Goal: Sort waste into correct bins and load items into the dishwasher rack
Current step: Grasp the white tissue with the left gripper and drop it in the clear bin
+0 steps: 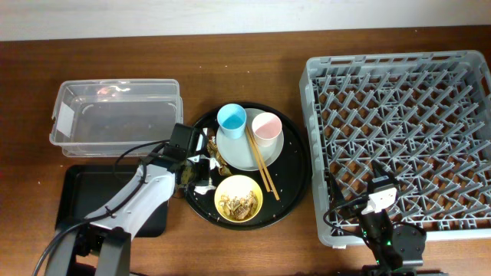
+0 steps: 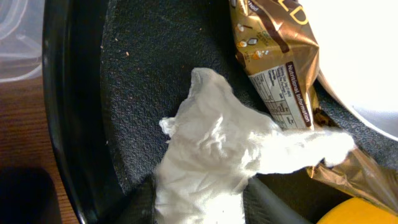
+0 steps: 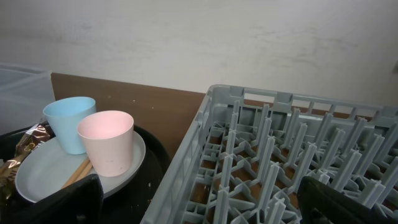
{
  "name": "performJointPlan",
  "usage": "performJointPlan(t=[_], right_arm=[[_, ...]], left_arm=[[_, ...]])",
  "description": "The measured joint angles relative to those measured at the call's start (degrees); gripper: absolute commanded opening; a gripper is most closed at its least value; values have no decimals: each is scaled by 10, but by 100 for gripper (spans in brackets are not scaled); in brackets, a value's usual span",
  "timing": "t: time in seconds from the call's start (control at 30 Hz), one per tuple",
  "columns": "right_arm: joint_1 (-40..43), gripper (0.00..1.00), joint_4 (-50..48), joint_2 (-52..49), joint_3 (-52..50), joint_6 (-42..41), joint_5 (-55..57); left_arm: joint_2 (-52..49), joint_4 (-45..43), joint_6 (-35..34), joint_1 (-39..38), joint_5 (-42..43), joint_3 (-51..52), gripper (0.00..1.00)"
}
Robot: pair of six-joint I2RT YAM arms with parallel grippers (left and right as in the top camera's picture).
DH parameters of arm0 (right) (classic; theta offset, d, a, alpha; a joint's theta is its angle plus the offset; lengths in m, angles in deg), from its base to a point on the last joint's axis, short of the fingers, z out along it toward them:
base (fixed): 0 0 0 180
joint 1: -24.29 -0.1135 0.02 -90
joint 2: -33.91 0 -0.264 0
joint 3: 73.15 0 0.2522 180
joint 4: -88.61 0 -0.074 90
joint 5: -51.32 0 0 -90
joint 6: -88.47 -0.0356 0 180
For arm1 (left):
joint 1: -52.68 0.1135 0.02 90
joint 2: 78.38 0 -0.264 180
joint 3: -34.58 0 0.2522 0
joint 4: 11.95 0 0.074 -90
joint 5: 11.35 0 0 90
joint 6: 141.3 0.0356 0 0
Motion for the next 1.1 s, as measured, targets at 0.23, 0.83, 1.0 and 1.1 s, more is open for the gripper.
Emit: performJointPlan(t=[0.23, 0.83, 1.0, 1.1], right_arm=[[0, 98, 0, 0, 0, 0, 0], [0, 98, 0, 0, 0, 0, 0], [0, 98, 0, 0, 0, 0, 0], [0, 98, 0, 0, 0, 0, 0]], left_arm=[[0, 16, -2, 0, 12, -1, 0], [103, 38, -43, 143, -190, -168, 6], [-20, -35, -53, 185, -188, -166, 70], [-29, -47, -56, 187, -184, -167, 74]])
